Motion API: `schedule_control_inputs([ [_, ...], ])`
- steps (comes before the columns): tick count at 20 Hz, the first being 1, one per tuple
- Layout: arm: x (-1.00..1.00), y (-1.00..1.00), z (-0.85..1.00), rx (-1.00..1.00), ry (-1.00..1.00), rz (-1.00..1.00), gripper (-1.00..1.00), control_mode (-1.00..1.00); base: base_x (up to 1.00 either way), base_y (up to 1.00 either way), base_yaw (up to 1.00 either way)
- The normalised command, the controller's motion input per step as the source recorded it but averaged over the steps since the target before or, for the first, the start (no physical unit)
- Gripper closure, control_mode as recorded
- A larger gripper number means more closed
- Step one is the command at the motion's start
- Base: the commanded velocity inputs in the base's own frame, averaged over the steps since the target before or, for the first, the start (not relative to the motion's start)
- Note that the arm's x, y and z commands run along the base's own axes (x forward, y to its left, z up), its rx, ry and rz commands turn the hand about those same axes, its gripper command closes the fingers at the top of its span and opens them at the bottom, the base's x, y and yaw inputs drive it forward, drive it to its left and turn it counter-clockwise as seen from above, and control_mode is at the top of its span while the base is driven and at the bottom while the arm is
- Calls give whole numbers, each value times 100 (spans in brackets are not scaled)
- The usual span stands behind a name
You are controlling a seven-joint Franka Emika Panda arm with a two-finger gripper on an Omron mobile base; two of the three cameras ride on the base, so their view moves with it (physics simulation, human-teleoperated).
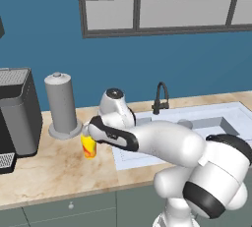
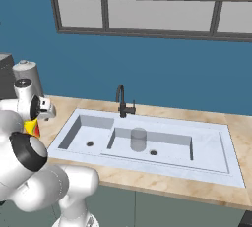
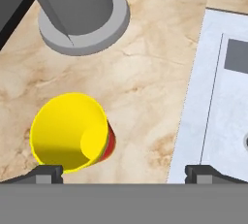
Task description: Place the cup in the left basin and the glass cup in the right basin of the sink.
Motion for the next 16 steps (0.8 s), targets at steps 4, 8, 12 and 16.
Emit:
schedule_control_inputs([
  [4, 9, 0, -20, 0, 0, 0, -100, -100, 0, 0, 0],
  [8, 8, 0, -19, 0, 0, 0, -100, -100, 0, 0, 0],
  [12, 11, 0, -17, 0, 0, 0, -100, -100, 0, 0, 0],
  [16, 11, 5, -18, 0, 0, 0, -100, -100, 0, 0, 0],
])
